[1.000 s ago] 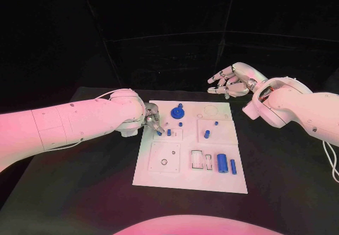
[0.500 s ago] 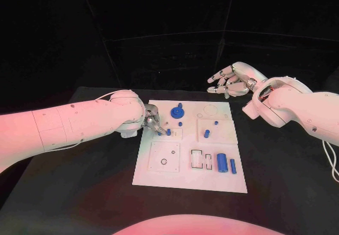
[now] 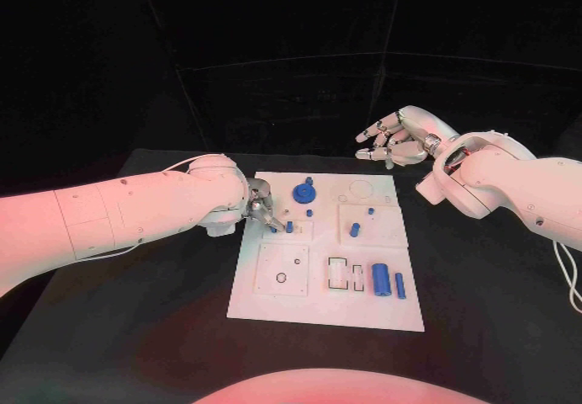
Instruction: Assemble the parts on the task board
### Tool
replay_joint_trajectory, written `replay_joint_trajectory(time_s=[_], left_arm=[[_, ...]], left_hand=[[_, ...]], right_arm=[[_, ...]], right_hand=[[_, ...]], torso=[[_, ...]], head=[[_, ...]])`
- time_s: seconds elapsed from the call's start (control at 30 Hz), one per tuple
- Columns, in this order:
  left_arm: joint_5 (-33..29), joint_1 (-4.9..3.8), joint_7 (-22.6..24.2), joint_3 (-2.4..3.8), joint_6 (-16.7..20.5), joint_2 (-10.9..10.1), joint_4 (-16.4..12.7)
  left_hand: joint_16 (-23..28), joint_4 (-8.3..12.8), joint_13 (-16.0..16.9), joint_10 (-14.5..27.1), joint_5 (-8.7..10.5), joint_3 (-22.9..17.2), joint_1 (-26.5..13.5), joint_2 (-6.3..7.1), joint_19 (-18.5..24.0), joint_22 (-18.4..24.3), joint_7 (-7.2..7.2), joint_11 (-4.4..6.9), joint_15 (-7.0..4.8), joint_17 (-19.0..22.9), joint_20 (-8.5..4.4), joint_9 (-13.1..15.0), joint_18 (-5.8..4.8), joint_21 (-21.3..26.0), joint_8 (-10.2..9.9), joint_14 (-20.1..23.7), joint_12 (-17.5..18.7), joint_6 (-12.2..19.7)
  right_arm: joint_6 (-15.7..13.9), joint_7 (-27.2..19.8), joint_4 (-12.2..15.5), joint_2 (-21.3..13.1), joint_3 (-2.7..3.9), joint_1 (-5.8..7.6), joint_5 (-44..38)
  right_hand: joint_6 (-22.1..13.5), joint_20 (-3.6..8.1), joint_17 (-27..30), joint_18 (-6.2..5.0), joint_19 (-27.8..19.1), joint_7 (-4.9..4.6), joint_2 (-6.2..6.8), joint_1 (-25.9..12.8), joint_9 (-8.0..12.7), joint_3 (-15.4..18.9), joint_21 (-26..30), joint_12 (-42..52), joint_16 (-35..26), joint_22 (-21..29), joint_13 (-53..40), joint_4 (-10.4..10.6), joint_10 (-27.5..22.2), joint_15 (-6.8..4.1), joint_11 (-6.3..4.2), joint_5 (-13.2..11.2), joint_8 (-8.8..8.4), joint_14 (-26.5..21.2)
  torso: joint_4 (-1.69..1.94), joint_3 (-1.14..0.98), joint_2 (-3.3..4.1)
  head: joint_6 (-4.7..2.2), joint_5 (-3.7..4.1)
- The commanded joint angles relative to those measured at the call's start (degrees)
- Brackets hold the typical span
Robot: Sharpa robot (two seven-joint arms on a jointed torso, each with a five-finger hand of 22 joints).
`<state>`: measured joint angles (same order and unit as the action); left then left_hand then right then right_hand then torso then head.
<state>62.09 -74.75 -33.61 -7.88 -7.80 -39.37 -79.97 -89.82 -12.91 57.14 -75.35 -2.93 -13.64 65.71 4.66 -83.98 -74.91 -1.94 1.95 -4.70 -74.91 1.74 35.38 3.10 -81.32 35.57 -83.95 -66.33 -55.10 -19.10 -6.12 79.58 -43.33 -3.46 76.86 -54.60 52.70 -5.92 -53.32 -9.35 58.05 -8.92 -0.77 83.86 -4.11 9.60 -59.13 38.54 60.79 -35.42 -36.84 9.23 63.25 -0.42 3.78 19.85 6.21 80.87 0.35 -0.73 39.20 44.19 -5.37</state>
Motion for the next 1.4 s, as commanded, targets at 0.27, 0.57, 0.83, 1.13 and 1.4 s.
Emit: replay_joint_trajectory(time_s=[0.27, 0.57, 0.83, 1.13, 1.4], left_arm=[[0.01, -0.04, 0.99, 0.05, 4.10, -0.72, -0.30], [-3.04, -0.05, 4.54, 0.10, 10.35, -2.06, -1.17], [-5.63, -0.05, 8.39, 0.13, 14.27, -3.37, -1.91], [-13.38, -0.11, 29.78, -0.55, 22.63, -1.66, -0.02], [-4.30, -0.06, 38.44, -2.40, 21.60, 1.69, 3.37]], left_hand=[[-0.18, -2.93, 0.11, -0.39, 0.04, 5.44, -2.14, 0.11, -2.25, -5.85, 0.11, 0.05, -0.45, -15.09, -0.55, -0.21, -0.66, -0.32, -0.48, -6.05, -0.33, -0.54], [-0.18, -3.80, 0.04, -0.37, 0.11, 9.79, -3.69, 0.42, -2.32, -6.04, 0.20, 0.17, -0.56, -15.09, -0.67, -0.28, -0.68, -0.40, -0.61, -6.05, -0.26, -0.59], [-0.18, -3.66, -3.76, 1.99, 0.06, 11.79, -2.81, -0.07, -1.24, -3.64, -0.22, -0.15, -0.45, -15.09, -0.64, -0.54, -0.05, 1.94, -1.36, -6.05, 2.81, 0.73], [31.52, 2.66, -29.06, 22.50, -0.44, 6.57, 17.64, -2.83, 19.74, 31.65, -6.92, -6.81, 4.77, 19.43, 3.86, -10.44, 7.03, 41.19, -12.88, 13.45, 30.39, 8.02], [39.50, 5.52, -39.10, 21.71, -0.68, 2.14, 21.72, -0.02, 20.36, 33.66, -7.36, -7.48, 5.97, 29.17, 5.25, -17.32, 7.43, 44.05, -18.45, 18.01, 39.93, 5.45]], right_arm=[[-0.04, -0.48, 0.03, -0.05, 0.04, 0.12, 0.13], [0.17, -0.53, -0.06, 0.01, 0.04, 0.12, 0.13], [0.08, -0.59, -0.10, -0.09, 0.04, 0.12, 0.13], [-0.17, -0.63, -0.39, -0.01, 0.04, 0.12, 0.13], [-0.25, -0.64, -0.43, 0.13, 0.04, 0.12, 0.13]], right_hand=[[-0.30, 0.12, 0.05, -0.85, 0.46, 0.03, 0.01, 0.34, -0.06, 0.17, 0.21, -0.25, -0.18, 0.07, 0.09, 0.14, 0.05, -0.13, -0.06, 0.18, 0.23, 0.21], [-0.43, 0.10, 0.27, -0.88, 0.38, -0.02, -0.02, 0.13, -0.05, 0.36, 0.46, -0.27, -0.47, 0.35, 0.29, 0.44, 0.01, -0.10, 0.00, 0.16, 0.22, 0.14], [-0.45, 0.10, 0.30, -0.89, 0.34, -0.03, -0.05, 0.07, -0.04, 0.40, 0.53, -0.27, -0.53, 0.44, 0.33, 0.53, 0.01, -0.09, 0.01, 0.16, 0.22, 0.13], [-0.47, 0.09, 0.37, -0.90, 0.34, -0.02, -0.13, 0.20, -0.05, 0.39, 0.64, -0.27, -0.65, 0.53, 0.44, 0.58, 0.00, -0.08, -0.02, 0.25, 0.24, 0.12], [-0.47, 0.10, 0.35, -0.91, 0.35, 0.00, -0.19, 0.41, -0.05, 0.34, 0.71, -0.27, -0.69, 0.59, 0.54, 0.55, -0.03, -0.10, -0.04, 0.34, 0.27, 0.13]], torso=[[0.03, 0.06, 0.02], [0.07, 0.02, -0.02], [0.04, 0.00, -0.02], [0.01, -0.05, -0.03], [-0.08, -0.07, 0.00]], head=[[-0.13, 0.12], [-0.22, 0.14], [-0.36, 0.23], [-1.15, 0.65], [-1.65, 0.90]])
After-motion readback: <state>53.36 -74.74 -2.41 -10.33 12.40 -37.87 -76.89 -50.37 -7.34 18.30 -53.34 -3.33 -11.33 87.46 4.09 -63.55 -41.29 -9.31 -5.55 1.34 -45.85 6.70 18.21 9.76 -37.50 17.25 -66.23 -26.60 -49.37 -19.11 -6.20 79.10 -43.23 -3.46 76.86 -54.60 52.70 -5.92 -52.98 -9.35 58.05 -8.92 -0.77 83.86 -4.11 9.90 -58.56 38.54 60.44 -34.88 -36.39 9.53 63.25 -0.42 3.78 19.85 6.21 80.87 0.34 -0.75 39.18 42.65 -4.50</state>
